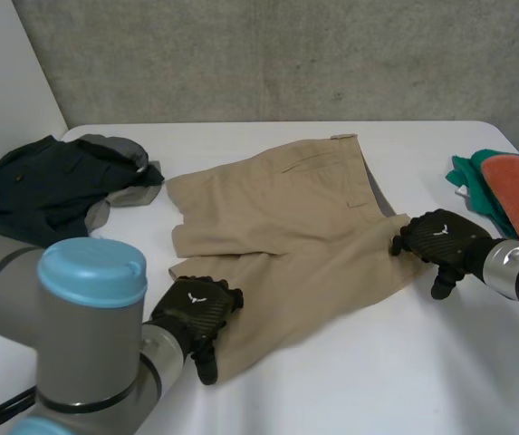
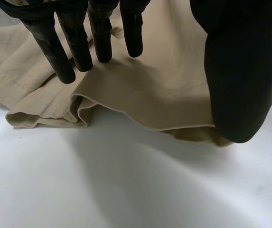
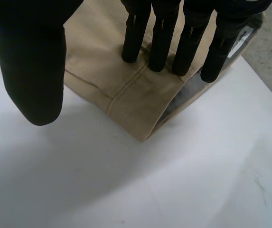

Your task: Fold the laundry.

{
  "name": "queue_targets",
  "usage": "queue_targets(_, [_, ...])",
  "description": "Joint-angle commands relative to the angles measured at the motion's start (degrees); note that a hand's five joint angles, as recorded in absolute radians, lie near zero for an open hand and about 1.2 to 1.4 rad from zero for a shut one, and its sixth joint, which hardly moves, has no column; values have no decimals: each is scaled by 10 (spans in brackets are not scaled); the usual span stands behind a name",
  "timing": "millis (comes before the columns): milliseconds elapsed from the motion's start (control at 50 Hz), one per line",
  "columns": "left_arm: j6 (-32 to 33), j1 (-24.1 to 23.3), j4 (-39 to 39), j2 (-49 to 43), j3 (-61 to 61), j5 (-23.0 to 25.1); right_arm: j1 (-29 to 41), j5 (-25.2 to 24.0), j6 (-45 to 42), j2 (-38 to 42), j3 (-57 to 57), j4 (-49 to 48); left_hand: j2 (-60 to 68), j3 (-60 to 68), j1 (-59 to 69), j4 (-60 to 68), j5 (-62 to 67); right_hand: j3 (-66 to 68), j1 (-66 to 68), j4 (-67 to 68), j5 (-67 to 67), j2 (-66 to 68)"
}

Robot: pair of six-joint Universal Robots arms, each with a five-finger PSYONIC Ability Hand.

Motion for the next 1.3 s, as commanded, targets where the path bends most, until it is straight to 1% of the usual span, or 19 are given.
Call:
queue_targets(20, [15,3,6,-42,43,-14,11,-7,12,29,-14,-45,45,45,44,49,52,23,16,26,40,26])
queue_targets(160, [15,8,23,-55,66,-14,20,-10,17,42,-21,-88,191,191,190,196,198,41,35,44,59,44])
queue_targets(240, [15,11,40,-64,75,-14,26,-8,20,56,-30,-102,364,364,363,368,371,53,46,56,71,56])
queue_targets(300, [15,14,44,-71,80,-13,30,-8,20,68,-40,-107,423,423,422,428,430,75,68,78,92,78])
queue_targets(400, [12,22,43,-79,91,-12,37,-5,28,90,-64,-117,618,618,617,623,625,180,174,184,198,183])
queue_targets(440, [11,23,43,-76,93,-13,39,-4,31,95,-69,-120,618,618,617,623,625,298,291,301,315,301])
queue_targets(460, [11,25,43,-71,95,-15,41,-2,34,97,-73,-125,618,618,617,623,625,493,487,497,511,496])
queue_targets(580, [2,30,29,-26,102,-19,43,8,68,65,-63,-136,618,618,617,623,625,521,514,524,538,524])
queue_targets(640, [-8,38,7,24,103,-15,40,13,100,1,-58,-128,618,618,617,623,625,521,514,524,538,524])
queue_targets(740, [-30,51,-35,115,113,-8,16,22,127,-123,-67,-38,618,618,617,623,625,521,514,524,538,524])
queue_targets(760, [-39,55,-53,145,117,-3,4,21,127,-157,-79,2,618,618,617,623,625,521,514,524,538,524])
queue_targets(840, [-51,64,-87,215,131,10,-11,22,128,-223,-132,102,618,618,617,623,625,521,514,524,538,524])
queue_targets(960, [-53,79,-123,265,150,22,-1,21,125,-264,-188,224,618,618,617,623,625,521,514,524,538,524])
queue_targets(1000, [-52,83,-137,263,152,25,11,24,121,-258,-189,250,618,618,617,623,625,521,514,524,538,524])
queue_targets(1060, [-51,86,-148,236,148,24,40,30,112,-237,-186,247,618,618,617,623,625,521,514,524,538,524])
queue_targets(1120, [-48,88,-145,190,147,22,70,63,103,-186,-182,232,618,618,617,623,625,521,514,524,538,524])
queue_targets(1160, [-44,95,-132,132,154,19,88,93,98,-138,-184,218,618,618,617,623,625,521,514,524,538,524])
queue_targets(1260, [-36,114,-58,10,216,16,129,150,111,-38,-218,150,618,618,617,623,625,521,514,524,538,524])
queue_targets(1300, [-33,125,-5,-36,271,14,148,173,130,-2,-249,87,618,618,617,623,625,521,514,524,538,524])
